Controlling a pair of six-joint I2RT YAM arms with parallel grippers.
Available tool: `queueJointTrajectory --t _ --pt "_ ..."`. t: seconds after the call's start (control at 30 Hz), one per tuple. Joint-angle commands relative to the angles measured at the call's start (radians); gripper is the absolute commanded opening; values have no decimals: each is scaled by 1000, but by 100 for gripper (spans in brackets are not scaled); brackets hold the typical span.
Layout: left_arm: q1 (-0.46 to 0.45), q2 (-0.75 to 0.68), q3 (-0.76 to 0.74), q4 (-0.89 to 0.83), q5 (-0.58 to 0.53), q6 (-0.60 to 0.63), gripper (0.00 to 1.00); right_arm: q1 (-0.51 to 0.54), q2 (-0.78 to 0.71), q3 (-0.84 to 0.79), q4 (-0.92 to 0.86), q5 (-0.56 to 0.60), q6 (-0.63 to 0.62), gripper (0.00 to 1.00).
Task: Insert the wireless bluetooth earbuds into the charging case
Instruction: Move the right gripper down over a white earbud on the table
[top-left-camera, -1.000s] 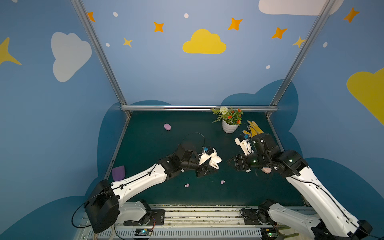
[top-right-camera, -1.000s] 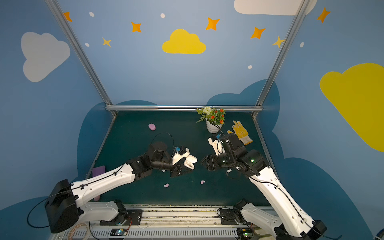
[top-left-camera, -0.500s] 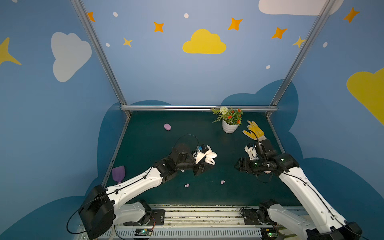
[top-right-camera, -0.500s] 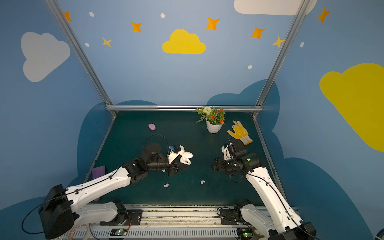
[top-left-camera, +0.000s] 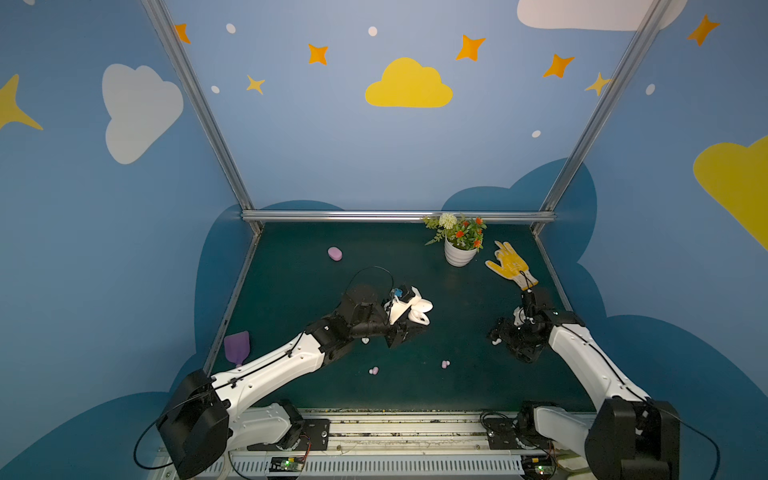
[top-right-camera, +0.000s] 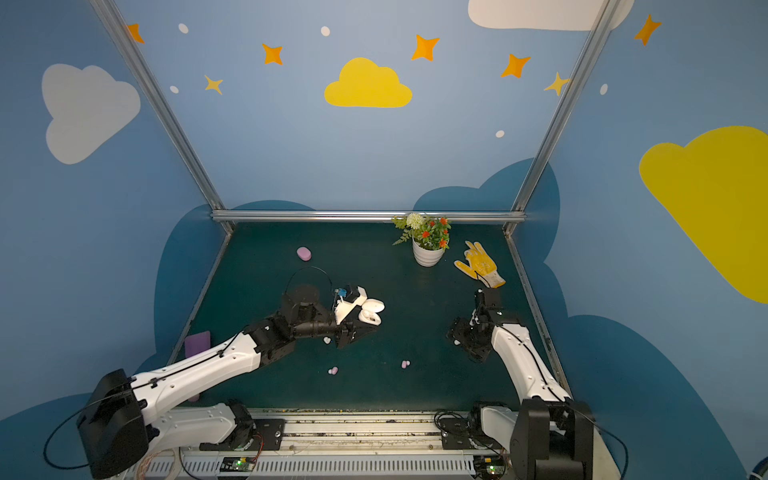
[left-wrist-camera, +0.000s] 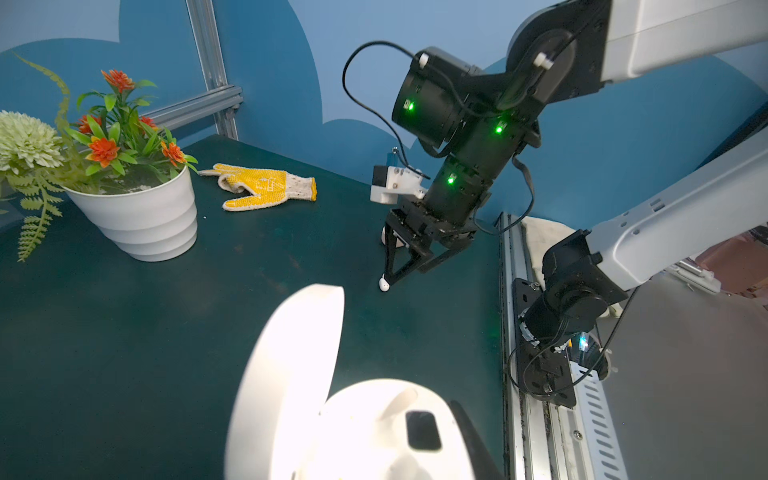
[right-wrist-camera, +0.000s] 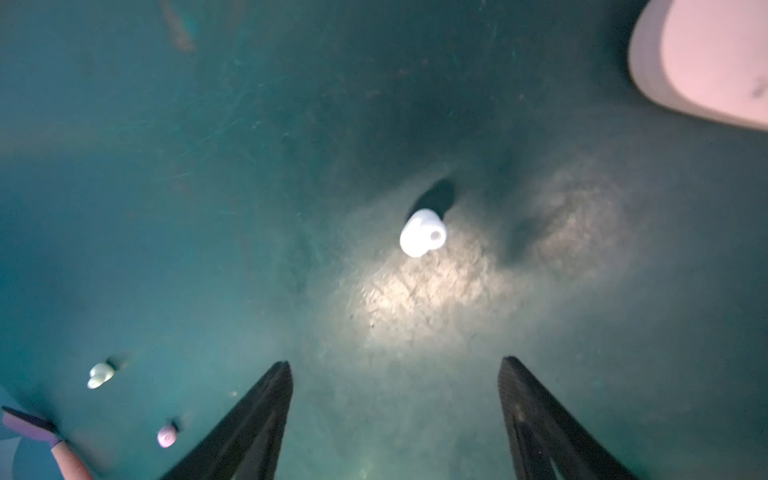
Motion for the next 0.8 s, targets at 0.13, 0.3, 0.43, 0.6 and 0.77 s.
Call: queueJointTrajectory --t 0.13,0.3,0.43,0.6,0.77 --pt "14 -4 -3 34 15 -6 19 -13 123 -8 138 -6 0 76" --pt "19 -5 -4 34 17 -6 19 -12 163 -1 177 -23 -6 76" --pt "24 4 0 39 25 -9 19 -9 196 21 191 -38 -17 76" --pt "27 8 3 41 27 -12 19 2 227 56 198 -52 -29 75" --pt "29 9 3 41 29 -15 19 27 259 95 197 -70 -30 74"
